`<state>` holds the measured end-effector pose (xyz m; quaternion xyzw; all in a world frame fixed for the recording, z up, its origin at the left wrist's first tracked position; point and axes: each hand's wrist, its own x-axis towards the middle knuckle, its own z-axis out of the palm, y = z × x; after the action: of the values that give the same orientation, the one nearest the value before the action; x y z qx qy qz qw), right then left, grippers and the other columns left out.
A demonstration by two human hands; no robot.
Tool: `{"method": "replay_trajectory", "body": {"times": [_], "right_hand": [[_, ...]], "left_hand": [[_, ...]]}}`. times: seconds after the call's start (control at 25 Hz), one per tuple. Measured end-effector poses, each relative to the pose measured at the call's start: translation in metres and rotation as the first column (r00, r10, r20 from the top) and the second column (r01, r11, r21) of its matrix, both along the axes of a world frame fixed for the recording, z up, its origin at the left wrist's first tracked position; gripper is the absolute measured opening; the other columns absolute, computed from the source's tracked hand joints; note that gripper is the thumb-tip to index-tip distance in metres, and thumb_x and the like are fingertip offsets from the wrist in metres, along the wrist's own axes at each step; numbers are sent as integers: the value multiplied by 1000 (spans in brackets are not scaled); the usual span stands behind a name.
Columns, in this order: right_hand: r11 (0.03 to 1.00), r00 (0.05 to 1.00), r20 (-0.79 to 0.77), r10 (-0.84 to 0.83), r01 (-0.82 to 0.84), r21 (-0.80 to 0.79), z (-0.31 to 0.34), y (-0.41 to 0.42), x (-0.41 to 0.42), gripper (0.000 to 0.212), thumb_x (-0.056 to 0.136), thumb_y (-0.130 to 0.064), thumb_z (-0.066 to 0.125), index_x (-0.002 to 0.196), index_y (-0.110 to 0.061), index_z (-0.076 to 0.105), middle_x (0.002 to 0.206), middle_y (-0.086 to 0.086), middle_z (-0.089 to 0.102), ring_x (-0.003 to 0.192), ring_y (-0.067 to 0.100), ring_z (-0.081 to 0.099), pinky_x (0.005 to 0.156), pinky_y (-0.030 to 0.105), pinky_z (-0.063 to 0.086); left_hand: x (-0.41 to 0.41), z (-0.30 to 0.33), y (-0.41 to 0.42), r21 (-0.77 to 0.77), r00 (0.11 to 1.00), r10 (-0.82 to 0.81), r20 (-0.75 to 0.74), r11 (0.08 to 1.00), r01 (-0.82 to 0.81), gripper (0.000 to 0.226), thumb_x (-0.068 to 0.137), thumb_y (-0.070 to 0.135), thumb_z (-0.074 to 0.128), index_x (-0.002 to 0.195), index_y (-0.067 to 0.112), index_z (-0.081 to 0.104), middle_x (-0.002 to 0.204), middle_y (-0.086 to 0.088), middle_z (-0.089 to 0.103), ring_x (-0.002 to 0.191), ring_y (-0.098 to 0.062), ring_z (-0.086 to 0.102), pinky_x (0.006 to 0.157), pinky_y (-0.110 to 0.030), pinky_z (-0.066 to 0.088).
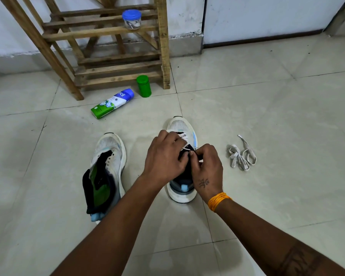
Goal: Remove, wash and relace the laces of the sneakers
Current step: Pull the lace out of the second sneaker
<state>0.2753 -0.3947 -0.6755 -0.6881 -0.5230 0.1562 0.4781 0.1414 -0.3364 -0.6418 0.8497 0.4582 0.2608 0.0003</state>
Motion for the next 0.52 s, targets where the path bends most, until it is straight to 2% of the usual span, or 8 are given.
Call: {"method": "replay_trajectory", "body": {"times": [0.08,0.12,0.2,0.28,0.32,0.4,0.52], "right_hand": [[1000,1000,2,1,-1,-3,0,-1,0,20,100,-19,61,84,-18,47,84,-5,49,75,16,52,65,41,48],[1000,1000,3,-2,2,-4,0,-1,0,20,100,-20,61,84,-17,48,84,-4,49,75,16,52,66,41,47],[1000,1000,-6,-9,9,-10,2,1,-3,20,100,-21,60,85,-16,48,84,-3,50,75,17,52,66,41,46],[1000,1000,-8,0,0,-12,5,2,-9,20,101,-22,60,85,-15,49,83,-2,51,76,18,52,68,40,45],[1000,1000,-5,3,-3,-20,6,4,-11,21,100,-22,60,84,-15,49,83,-3,51,76,18,52,68,39,44],[999,1000,0,0,0,-42,6,6,-9,21,99,-23,61,83,-17,49,82,-4,52,75,16,52,67,35,42],[999,998,-55,-5,3,-34,9,0,-5,20,95,-22,66,80,-18,52,79,-6,57,75,10,55,67,25,42]], "left_hand": [[1,-3,4,13,997,-49,-55,999,50,12,87,25,63,85,15,70,89,1,62,90,-23,51,70,-43,51],[1,-6,4,-11,999,-30,-19,999,30,12,89,23,62,81,15,66,87,2,60,87,-22,51,68,-42,50],[5,-11,-4,-136,973,116,198,987,-90,12,89,21,62,79,15,60,89,4,58,81,-20,55,62,-39,48],[12,-14,-15,-264,878,284,386,946,-190,13,87,19,62,78,12,56,89,4,56,72,-21,57,59,-39,48],[15,-15,-18,-300,840,335,426,929,-218,14,85,18,63,77,12,54,87,3,55,69,-21,56,58,-40,48],[19,-13,-20,-330,837,368,406,913,-241,14,83,21,63,76,13,55,86,5,54,71,-19,56,58,-38,48],[15,-9,-14,-345,892,324,316,915,-210,13,78,32,60,77,20,65,90,11,59,89,-13,54,66,-32,48]]}}
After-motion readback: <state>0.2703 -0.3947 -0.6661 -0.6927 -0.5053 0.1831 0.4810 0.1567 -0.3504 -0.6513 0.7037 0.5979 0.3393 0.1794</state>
